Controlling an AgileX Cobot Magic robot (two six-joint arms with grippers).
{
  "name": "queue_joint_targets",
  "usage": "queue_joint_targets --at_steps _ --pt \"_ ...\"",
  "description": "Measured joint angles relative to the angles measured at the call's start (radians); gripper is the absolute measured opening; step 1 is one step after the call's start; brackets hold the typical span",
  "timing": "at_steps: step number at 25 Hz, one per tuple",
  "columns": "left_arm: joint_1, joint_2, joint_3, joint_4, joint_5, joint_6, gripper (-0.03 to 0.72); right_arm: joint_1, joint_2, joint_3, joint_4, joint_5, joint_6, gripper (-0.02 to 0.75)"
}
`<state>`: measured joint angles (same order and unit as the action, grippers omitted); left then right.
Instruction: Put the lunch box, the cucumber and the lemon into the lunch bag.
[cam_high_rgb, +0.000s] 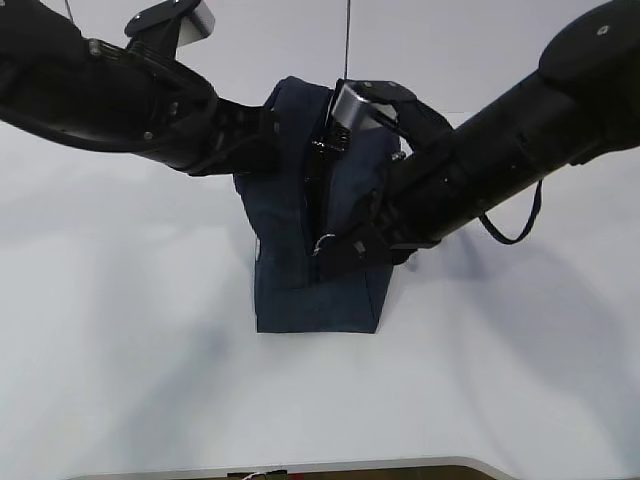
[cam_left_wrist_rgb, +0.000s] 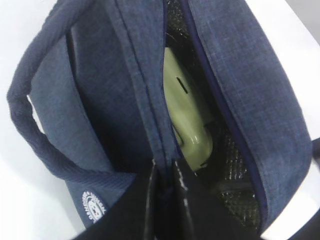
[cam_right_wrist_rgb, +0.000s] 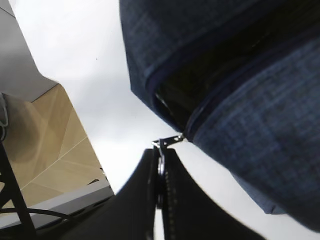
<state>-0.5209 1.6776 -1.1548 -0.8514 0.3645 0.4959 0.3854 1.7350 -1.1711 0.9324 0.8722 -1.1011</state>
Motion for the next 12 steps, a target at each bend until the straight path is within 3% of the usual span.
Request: queue_joint_targets --at_steps 12 --pt "0.000 0.000 0.000 0.006 0.000 0.000 0.013 0.000 0.000 -0.218 -0.198 0.163 0.280 0.005"
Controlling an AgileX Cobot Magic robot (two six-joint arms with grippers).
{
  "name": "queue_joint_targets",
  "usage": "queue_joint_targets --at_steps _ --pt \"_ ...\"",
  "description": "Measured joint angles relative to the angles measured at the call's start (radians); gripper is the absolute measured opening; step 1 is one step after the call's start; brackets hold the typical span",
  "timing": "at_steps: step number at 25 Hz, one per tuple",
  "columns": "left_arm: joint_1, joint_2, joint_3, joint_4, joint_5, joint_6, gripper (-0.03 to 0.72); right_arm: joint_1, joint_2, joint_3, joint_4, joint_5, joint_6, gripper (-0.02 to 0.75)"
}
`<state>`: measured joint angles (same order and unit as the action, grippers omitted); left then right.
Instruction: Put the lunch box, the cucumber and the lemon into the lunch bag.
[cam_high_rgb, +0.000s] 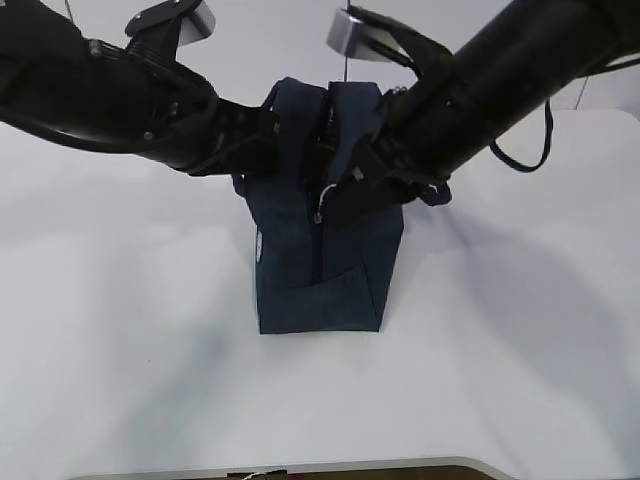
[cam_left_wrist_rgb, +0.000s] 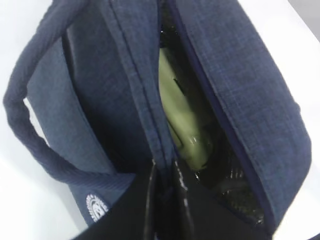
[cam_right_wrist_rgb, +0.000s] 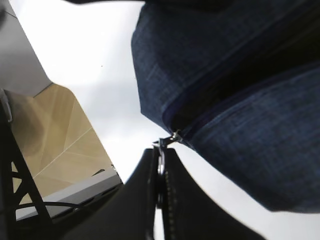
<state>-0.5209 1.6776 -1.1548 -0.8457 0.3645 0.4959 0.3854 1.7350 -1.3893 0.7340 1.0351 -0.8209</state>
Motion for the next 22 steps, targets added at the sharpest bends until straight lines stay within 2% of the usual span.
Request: queue_joint_targets --at_steps 8,15,17,20,22 --pt "-0.002 0.000 0.000 0.000 0.000 0.000 0.013 0.000 0.000 -0.139 -0.188 0.079 0.185 0.005" --pt "-0.002 0.000 0.000 -0.005 0.000 0.000 0.032 0.000 0.000 -0.146 -0.209 0.109 0.213 0.005" --pt "-0.002 0.000 0.000 -0.005 0.000 0.002 0.099 0.000 0.000 -0.146 -0.209 0.110 0.215 0.005" --pt "-0.002 0.000 0.000 -0.005 0.002 0.048 0.323 0.000 0.000 -0.146 -0.210 0.112 0.215 0.005" --pt "-0.002 -0.002 0.000 -0.001 0.012 0.074 0.448 0.000 0.000 -0.148 -0.210 0.115 0.215 0.005"
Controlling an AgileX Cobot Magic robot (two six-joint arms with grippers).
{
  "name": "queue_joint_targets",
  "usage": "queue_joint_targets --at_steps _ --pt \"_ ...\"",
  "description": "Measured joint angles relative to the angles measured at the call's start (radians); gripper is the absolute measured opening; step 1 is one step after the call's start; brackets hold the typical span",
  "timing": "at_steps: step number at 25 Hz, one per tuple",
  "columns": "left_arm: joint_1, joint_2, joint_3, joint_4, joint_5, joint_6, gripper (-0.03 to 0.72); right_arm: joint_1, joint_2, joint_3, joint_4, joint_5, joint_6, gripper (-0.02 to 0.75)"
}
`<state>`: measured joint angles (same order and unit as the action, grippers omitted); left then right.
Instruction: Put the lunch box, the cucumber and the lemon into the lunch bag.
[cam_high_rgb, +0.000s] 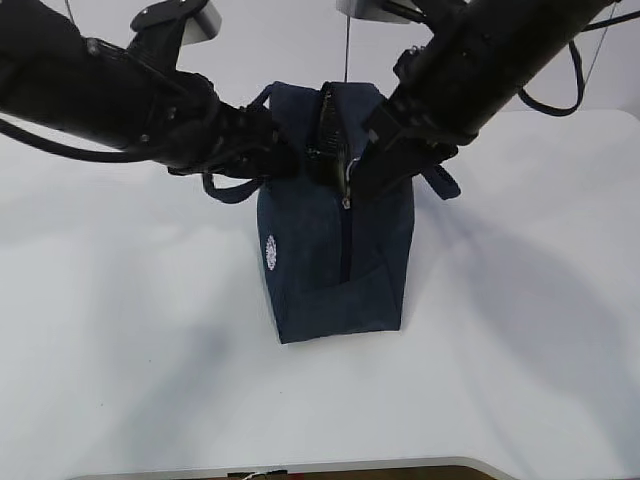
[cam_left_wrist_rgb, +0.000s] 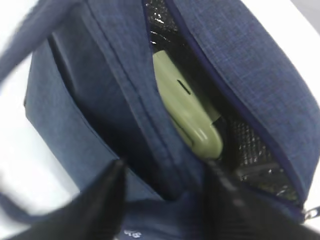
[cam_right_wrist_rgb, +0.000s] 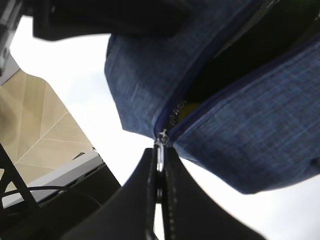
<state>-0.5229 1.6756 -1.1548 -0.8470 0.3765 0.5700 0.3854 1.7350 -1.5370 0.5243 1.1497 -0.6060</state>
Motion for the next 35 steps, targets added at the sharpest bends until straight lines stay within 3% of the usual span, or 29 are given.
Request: queue_joint_targets --at_steps 3,9,12,16,22,35 --pt "0.000 -0.031 0.000 0.002 0.018 0.037 0.521 0.000 0.004 -0.002 0.000 0.014 0.000 0.005" --pt "0.000 -0.143 0.041 -0.018 0.070 0.184 0.542 0.000 0.026 -0.004 0.020 0.018 -0.008 0.005" --pt "0.000 -0.185 0.136 -0.169 0.076 0.395 0.543 0.000 0.026 -0.004 0.026 0.018 -0.016 0.005" --pt "0.000 -0.229 0.280 -0.473 0.065 0.732 0.543 0.000 0.026 -0.004 0.048 0.019 -0.024 0.005" --pt "0.000 -0.218 0.356 -0.738 0.050 1.024 0.543 0.000 0.028 -0.010 0.103 0.037 -0.052 0.005" --pt "0.000 -0.113 0.356 -0.866 0.036 1.230 0.543 0.000 0.028 -0.041 0.107 0.069 -0.058 0.005"
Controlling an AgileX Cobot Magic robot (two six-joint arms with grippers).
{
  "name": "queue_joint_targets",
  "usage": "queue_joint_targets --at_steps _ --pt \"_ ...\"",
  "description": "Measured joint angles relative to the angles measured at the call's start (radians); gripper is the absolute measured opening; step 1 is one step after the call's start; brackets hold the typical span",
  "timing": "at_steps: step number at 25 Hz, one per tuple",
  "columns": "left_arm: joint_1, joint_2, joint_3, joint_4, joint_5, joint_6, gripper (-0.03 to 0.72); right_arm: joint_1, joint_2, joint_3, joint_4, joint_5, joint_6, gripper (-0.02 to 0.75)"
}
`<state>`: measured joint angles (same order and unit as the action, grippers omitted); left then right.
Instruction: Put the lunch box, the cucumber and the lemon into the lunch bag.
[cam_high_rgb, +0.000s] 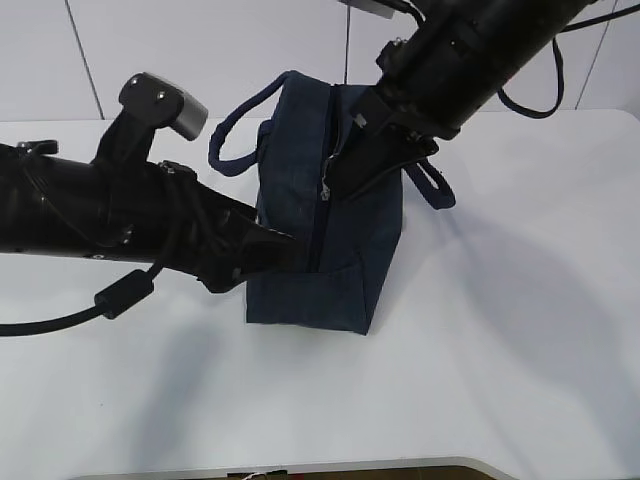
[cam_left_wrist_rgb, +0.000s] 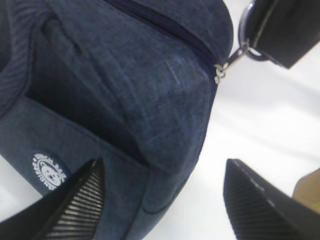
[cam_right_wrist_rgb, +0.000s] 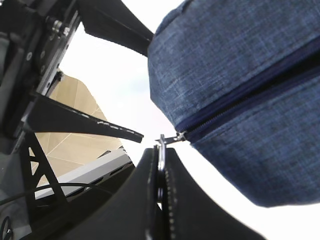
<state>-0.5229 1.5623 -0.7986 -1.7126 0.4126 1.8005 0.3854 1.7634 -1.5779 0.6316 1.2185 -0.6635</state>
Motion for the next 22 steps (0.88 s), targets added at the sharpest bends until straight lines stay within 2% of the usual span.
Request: queue_joint_targets --at_steps 11,17,20,22 --pt "0.000 0.027 0.000 -0.035 -0.002 0.087 0.540 0.000 0.000 0.000 0.000 0.000 -0.004 0.005" --pt "0.000 0.053 -0.006 -0.058 -0.002 0.147 0.498 0.000 0.000 -0.001 0.000 0.000 -0.004 0.005" --pt "0.000 0.053 -0.017 -0.064 0.000 0.153 0.400 0.000 0.000 -0.001 0.000 0.000 -0.004 0.005" --pt "0.000 0.053 -0.019 -0.064 0.000 0.154 0.249 0.000 0.000 -0.001 0.000 0.000 -0.004 0.005"
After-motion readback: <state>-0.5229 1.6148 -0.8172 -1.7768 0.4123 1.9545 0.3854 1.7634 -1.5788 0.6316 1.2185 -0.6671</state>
